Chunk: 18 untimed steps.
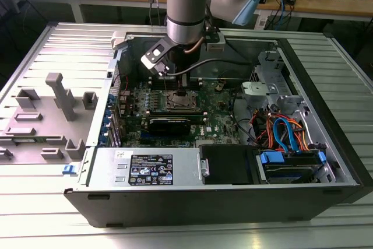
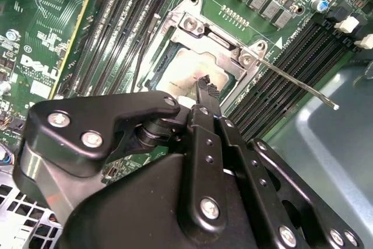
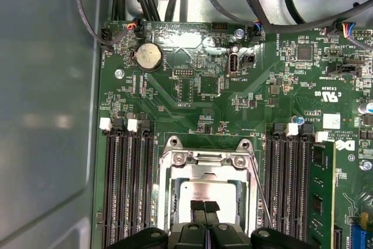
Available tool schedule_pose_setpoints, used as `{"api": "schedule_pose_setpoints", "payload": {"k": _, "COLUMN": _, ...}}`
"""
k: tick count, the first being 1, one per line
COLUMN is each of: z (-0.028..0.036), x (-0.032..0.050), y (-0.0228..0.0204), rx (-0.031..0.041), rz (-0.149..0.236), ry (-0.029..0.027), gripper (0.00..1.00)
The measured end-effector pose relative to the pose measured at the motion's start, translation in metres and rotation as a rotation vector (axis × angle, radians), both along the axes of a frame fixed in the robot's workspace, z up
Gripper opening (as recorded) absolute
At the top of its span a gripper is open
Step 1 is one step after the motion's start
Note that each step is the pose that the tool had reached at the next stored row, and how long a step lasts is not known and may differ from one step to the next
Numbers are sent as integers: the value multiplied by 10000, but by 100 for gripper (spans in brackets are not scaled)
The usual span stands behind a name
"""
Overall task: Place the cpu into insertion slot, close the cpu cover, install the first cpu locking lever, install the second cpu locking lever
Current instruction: 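Install the first cpu locking lever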
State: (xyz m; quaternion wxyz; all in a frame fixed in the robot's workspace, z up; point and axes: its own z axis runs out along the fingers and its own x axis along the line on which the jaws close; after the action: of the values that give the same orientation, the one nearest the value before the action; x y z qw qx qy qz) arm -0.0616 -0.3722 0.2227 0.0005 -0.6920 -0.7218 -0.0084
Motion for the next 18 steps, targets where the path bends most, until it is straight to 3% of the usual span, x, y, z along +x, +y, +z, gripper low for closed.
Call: {"api": "schedule_pose_setpoints", "payload": {"k": 18, "z": 119, "x": 0, "y": 0, "rx": 0, "rz": 0, "ry": -1, "gripper": 11}}
